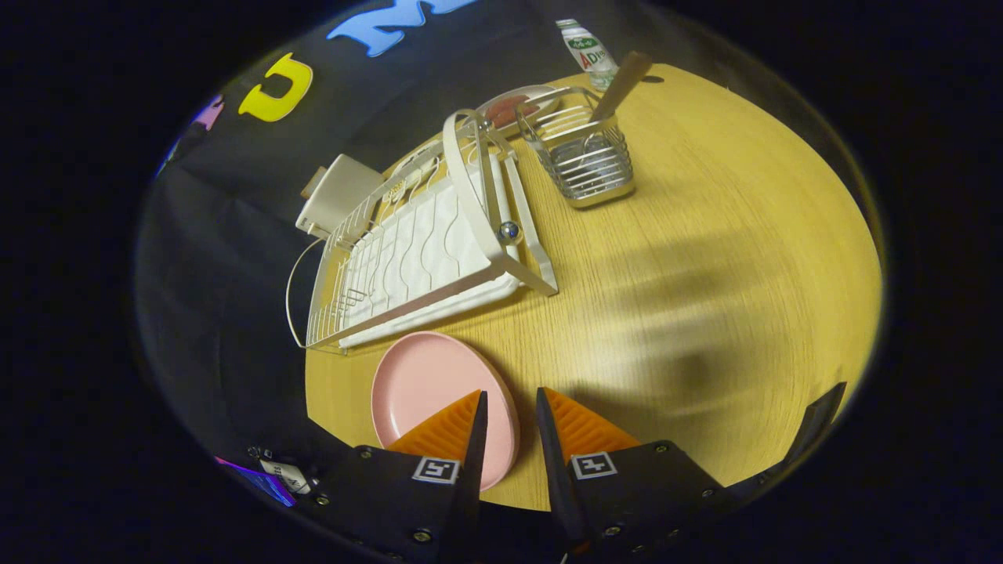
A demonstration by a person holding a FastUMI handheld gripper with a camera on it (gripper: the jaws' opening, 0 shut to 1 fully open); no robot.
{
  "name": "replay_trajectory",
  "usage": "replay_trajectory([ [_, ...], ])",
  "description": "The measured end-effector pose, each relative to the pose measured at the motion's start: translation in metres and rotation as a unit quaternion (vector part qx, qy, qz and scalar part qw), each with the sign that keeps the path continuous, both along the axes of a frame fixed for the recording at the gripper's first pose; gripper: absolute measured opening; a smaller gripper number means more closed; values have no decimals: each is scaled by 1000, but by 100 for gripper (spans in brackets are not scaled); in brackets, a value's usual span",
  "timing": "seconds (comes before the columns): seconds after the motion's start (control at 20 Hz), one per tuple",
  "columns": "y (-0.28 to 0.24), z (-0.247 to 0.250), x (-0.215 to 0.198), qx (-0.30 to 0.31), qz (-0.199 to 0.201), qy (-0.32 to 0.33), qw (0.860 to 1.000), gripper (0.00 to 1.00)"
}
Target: Take the plate from the dish rack, then take the spoon from the basket and place it into the plate.
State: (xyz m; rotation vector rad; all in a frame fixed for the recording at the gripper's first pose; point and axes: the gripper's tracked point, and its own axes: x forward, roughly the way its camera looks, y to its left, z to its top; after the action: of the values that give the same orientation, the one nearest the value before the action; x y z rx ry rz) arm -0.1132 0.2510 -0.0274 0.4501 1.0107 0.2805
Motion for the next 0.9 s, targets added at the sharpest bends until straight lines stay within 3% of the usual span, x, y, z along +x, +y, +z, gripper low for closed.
replay_trajectory([
  [0.15, -20, 23, 19, -19, -25, -86, 996, 37],
  [0.35, -56, 46, 44, -64, -59, -193, 977, 37],
  [0.5, -86, 56, 65, -105, -84, -264, 955, 37],
  [0.65, -115, 63, 88, -160, -102, -331, 924, 37],
  [0.9, -129, 64, 127, -181, -106, -381, 901, 38],
])
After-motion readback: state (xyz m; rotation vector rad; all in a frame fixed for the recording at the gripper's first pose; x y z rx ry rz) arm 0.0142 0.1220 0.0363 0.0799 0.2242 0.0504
